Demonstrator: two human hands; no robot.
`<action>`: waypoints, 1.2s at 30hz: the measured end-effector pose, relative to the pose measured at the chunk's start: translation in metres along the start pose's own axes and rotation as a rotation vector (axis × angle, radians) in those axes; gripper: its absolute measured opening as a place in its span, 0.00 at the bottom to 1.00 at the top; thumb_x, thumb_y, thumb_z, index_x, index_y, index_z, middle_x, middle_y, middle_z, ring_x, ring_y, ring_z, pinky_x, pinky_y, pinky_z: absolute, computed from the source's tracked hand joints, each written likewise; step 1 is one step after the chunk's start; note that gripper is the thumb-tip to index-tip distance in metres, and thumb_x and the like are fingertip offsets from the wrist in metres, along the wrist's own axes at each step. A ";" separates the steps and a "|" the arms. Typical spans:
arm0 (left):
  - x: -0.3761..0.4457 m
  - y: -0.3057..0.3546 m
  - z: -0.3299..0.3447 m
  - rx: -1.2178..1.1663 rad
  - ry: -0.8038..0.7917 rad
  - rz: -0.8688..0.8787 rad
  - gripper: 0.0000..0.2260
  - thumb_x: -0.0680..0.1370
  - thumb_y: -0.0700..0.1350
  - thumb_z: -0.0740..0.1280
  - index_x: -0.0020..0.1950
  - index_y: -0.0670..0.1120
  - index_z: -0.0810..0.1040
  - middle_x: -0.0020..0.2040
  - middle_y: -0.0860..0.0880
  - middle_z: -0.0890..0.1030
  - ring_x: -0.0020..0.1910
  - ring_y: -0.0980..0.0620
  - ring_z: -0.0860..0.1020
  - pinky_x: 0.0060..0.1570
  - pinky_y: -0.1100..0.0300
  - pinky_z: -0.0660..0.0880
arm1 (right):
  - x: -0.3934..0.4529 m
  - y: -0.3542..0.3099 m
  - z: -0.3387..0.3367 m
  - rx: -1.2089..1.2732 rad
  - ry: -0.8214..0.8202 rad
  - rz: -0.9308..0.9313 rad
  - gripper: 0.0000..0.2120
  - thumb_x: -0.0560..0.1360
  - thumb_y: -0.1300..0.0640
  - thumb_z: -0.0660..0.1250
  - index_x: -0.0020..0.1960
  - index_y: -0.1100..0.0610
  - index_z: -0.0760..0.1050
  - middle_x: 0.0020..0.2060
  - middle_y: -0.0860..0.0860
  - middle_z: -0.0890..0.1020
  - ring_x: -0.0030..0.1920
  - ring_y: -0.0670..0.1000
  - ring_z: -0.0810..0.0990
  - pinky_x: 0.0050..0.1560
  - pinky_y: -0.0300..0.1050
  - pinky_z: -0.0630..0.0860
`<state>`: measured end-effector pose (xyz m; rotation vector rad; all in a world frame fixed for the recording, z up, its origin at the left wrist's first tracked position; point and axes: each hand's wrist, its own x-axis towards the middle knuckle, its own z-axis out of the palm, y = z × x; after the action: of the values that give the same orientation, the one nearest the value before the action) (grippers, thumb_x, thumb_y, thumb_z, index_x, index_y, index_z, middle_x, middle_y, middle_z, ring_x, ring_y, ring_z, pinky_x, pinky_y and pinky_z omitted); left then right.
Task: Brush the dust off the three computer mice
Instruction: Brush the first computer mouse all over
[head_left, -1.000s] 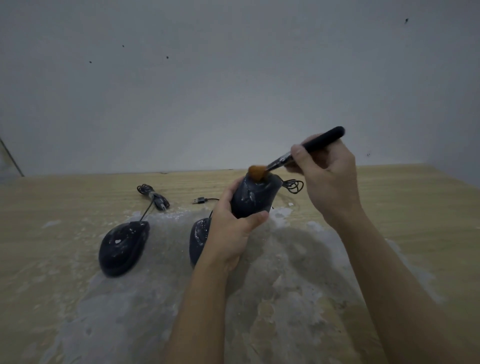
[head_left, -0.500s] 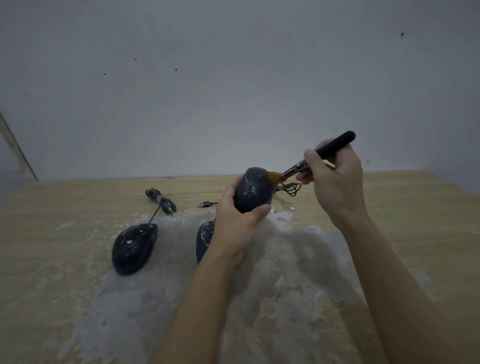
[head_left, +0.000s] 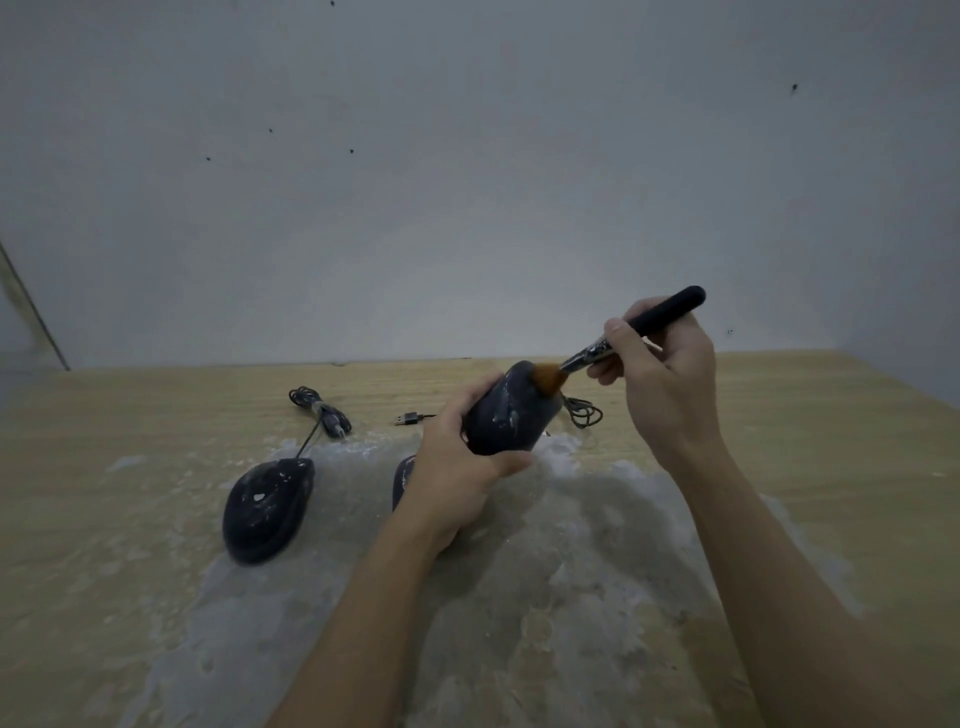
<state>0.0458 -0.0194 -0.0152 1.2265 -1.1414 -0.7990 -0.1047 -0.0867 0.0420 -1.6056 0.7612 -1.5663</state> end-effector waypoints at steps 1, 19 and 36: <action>-0.001 -0.001 0.000 -0.015 0.001 -0.007 0.34 0.64 0.30 0.74 0.65 0.53 0.72 0.62 0.49 0.76 0.59 0.51 0.76 0.56 0.59 0.75 | 0.000 0.001 0.000 0.030 -0.045 0.022 0.08 0.76 0.64 0.62 0.40 0.54 0.70 0.32 0.55 0.76 0.29 0.54 0.77 0.30 0.39 0.74; 0.003 0.001 -0.002 -0.174 0.014 -0.057 0.31 0.66 0.30 0.72 0.67 0.47 0.70 0.60 0.43 0.77 0.56 0.45 0.78 0.55 0.51 0.78 | -0.002 0.009 0.006 -0.066 0.058 -0.036 0.07 0.76 0.61 0.64 0.40 0.53 0.70 0.33 0.54 0.77 0.28 0.49 0.80 0.32 0.39 0.77; 0.004 0.010 0.006 -0.653 -0.005 -0.193 0.20 0.69 0.26 0.66 0.58 0.40 0.73 0.53 0.41 0.79 0.51 0.43 0.81 0.45 0.59 0.81 | -0.003 0.010 0.005 0.088 0.041 -0.063 0.06 0.74 0.65 0.64 0.41 0.57 0.70 0.32 0.54 0.75 0.27 0.51 0.78 0.31 0.41 0.77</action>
<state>0.0402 -0.0228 -0.0046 0.7847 -0.6792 -1.2038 -0.0994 -0.0887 0.0320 -1.5513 0.6603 -1.6593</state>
